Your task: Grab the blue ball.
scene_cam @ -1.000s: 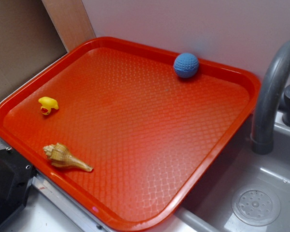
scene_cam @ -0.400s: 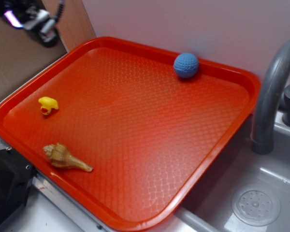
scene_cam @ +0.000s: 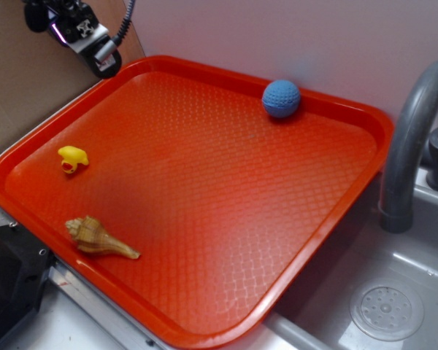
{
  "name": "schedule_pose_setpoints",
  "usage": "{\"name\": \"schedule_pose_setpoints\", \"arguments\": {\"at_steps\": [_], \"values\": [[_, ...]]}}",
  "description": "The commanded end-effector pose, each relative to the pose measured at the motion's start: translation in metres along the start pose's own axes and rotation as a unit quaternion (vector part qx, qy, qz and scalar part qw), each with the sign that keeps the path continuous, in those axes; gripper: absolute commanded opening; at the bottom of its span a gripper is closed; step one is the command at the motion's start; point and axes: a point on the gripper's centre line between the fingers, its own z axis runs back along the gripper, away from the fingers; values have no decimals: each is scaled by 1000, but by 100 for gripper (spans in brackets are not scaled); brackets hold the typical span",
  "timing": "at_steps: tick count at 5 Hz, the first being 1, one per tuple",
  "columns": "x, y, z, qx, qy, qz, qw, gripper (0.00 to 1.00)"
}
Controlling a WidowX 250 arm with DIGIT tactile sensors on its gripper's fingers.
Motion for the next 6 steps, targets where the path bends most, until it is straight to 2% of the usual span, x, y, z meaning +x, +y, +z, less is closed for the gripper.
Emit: {"name": "schedule_pose_setpoints", "arguments": {"at_steps": [1, 2, 3, 4, 5, 6], "values": [[9, 2, 11, 3, -21, 7, 1000, 100], [53, -1, -29, -13, -20, 14, 1000, 100], [94, -18, -51, -20, -49, -28, 998, 100], [117, -41, -97, 6, -29, -17, 999, 100], [131, -57, -125, 13, -50, -22, 998, 100], [124, -64, -132, -44, -71, -24, 996, 100]]}}
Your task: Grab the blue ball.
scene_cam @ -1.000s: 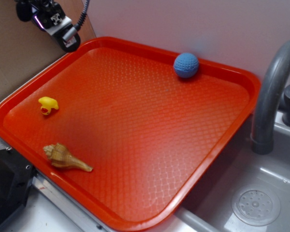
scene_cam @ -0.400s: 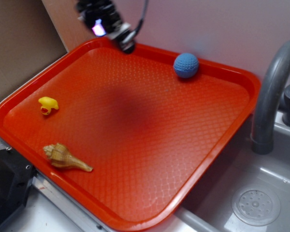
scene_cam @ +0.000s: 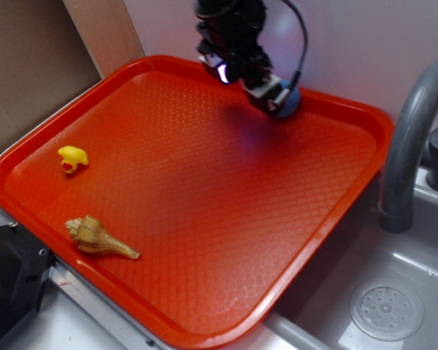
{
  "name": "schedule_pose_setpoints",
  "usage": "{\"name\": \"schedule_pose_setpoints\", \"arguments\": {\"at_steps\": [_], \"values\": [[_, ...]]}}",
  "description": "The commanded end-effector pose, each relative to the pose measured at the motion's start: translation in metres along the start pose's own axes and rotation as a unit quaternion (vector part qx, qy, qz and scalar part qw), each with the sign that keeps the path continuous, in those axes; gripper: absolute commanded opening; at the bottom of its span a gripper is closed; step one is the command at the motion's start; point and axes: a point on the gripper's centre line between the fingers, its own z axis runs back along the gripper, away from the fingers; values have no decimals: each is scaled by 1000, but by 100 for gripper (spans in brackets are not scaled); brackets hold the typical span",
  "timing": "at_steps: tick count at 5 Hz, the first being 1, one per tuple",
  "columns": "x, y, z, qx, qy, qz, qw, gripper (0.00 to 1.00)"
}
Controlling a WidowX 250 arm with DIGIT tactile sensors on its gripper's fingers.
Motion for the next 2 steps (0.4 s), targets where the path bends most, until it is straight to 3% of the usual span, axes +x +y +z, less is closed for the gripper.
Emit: {"name": "schedule_pose_setpoints", "arguments": {"at_steps": [1, 2], "values": [[5, -23, 13, -74, -78, -9, 994, 100], [9, -24, 4, -68, -91, -5, 993, 100]]}}
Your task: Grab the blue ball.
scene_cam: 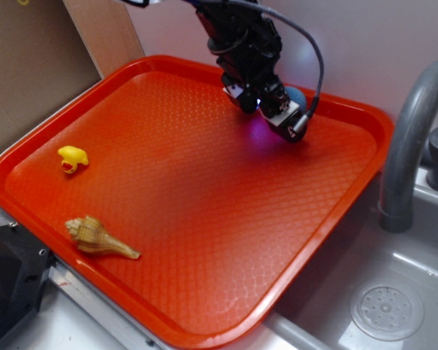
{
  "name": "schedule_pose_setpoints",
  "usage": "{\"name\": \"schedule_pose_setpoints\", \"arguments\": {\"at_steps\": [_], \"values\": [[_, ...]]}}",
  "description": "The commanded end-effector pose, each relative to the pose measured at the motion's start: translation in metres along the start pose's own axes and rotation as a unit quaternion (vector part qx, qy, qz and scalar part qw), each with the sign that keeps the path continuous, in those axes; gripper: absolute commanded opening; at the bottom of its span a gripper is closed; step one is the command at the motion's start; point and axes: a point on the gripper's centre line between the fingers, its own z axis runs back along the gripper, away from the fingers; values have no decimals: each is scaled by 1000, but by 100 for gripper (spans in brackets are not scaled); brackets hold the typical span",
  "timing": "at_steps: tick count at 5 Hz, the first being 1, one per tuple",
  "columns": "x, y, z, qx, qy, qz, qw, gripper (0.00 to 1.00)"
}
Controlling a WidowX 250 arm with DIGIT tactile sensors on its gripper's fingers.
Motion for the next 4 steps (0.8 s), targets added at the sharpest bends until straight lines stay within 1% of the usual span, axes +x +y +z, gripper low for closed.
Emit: {"name": "schedule_pose_setpoints", "arguments": {"at_steps": [1, 2, 3, 4], "values": [[27, -6, 12, -14, -59, -7, 998, 100], [36, -13, 26, -30, -70, -17, 997, 100], [41, -19, 35, -33, -74, -26, 996, 100], [46, -23, 31, -36, -71, -34, 996, 100]]}}
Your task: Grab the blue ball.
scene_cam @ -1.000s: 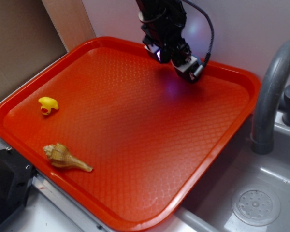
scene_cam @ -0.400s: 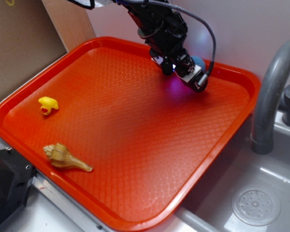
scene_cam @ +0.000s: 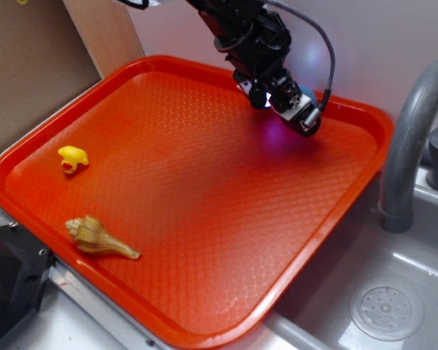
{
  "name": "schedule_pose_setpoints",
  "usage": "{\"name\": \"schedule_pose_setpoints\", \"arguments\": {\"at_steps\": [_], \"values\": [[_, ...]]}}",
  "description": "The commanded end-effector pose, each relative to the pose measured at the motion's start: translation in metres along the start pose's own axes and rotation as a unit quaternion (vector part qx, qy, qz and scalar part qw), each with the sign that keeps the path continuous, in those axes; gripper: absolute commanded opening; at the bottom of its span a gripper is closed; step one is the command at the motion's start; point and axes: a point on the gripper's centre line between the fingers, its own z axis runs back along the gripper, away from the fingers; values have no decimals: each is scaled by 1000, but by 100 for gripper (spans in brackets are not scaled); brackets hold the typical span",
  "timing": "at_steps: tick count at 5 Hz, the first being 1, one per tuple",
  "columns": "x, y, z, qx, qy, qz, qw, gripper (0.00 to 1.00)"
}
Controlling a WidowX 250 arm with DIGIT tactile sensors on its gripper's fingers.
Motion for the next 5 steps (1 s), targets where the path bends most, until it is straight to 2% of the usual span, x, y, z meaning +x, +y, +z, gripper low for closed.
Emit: {"name": "schedule_pose_setpoints", "arguments": {"at_steps": [1, 2, 3, 4, 5], "values": [[38, -24, 5, -7, -33, -25, 999, 100], [35, -30, 0, 16, -42, -31, 999, 0], [27, -22, 11, 27, -45, -17, 998, 0], [9, 5, 55, 50, -15, 18, 999, 0], [-18, 32, 118, 76, 23, 56, 995, 0]]}}
